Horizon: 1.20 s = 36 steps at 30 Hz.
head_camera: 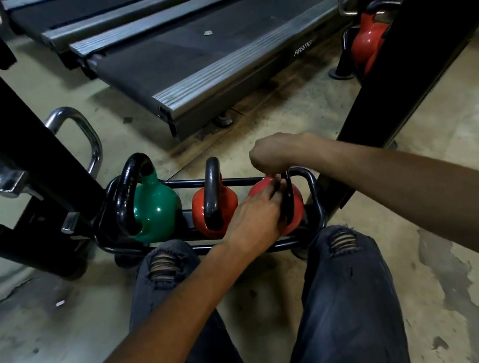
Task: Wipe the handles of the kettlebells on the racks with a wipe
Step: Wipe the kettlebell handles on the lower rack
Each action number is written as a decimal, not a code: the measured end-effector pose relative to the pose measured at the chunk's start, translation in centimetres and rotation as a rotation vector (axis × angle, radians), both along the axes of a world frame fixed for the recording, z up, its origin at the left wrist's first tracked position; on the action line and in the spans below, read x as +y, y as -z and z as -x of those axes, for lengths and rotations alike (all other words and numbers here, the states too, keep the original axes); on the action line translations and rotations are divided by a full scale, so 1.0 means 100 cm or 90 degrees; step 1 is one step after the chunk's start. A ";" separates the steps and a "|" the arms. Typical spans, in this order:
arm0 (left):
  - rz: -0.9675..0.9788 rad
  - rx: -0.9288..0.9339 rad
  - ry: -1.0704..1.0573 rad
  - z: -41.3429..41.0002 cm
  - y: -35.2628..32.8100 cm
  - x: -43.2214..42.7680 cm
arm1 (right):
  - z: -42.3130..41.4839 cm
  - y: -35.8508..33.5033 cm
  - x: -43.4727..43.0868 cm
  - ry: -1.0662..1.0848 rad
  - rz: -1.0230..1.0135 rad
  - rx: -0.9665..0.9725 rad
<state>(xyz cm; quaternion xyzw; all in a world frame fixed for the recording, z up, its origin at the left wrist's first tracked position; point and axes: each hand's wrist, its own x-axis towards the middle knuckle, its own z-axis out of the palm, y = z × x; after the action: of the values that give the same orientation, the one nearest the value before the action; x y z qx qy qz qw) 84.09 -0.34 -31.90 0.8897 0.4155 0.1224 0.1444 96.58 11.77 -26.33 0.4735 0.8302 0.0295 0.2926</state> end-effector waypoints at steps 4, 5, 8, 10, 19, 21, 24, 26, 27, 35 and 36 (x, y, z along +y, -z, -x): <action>-0.016 -0.039 -0.003 0.004 0.010 -0.004 | -0.033 0.009 -0.028 0.088 -0.101 0.291; -0.018 -0.044 0.003 0.007 0.015 -0.006 | -0.041 0.018 -0.045 0.110 -0.132 0.381; -0.005 -0.049 0.014 0.013 0.028 -0.015 | -0.053 0.042 -0.098 0.164 -0.257 0.660; 0.003 -0.040 0.019 0.013 0.030 -0.017 | -0.048 0.050 -0.103 0.277 -0.315 0.758; 0.023 -0.043 0.030 0.012 0.012 0.012 | -0.036 0.058 -0.045 0.968 -0.017 1.219; 0.050 -0.075 0.031 0.012 0.012 0.025 | -0.038 0.068 -0.065 0.981 0.045 1.266; 0.113 -0.145 -0.008 0.007 0.009 0.052 | -0.047 0.076 -0.075 1.018 0.103 1.277; 0.121 -0.155 -0.026 0.003 0.002 0.070 | -0.047 0.068 -0.070 1.020 0.106 1.274; 0.124 -0.156 -0.027 0.001 -0.003 0.076 | -0.044 0.064 -0.068 1.010 0.104 1.278; 0.180 -0.123 -0.042 -0.009 -0.014 0.109 | -0.028 0.069 -0.151 0.804 -0.101 1.164; 0.189 -0.118 -0.046 -0.009 -0.017 0.114 | -0.030 0.071 -0.144 0.769 -0.172 1.119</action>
<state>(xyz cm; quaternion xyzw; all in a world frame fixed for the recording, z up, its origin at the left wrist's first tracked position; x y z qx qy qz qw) 85.04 11.01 -30.19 0.8280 0.4457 0.1464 0.3072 99.61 -2.64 -33.43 0.6891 0.3684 -0.3790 -0.4957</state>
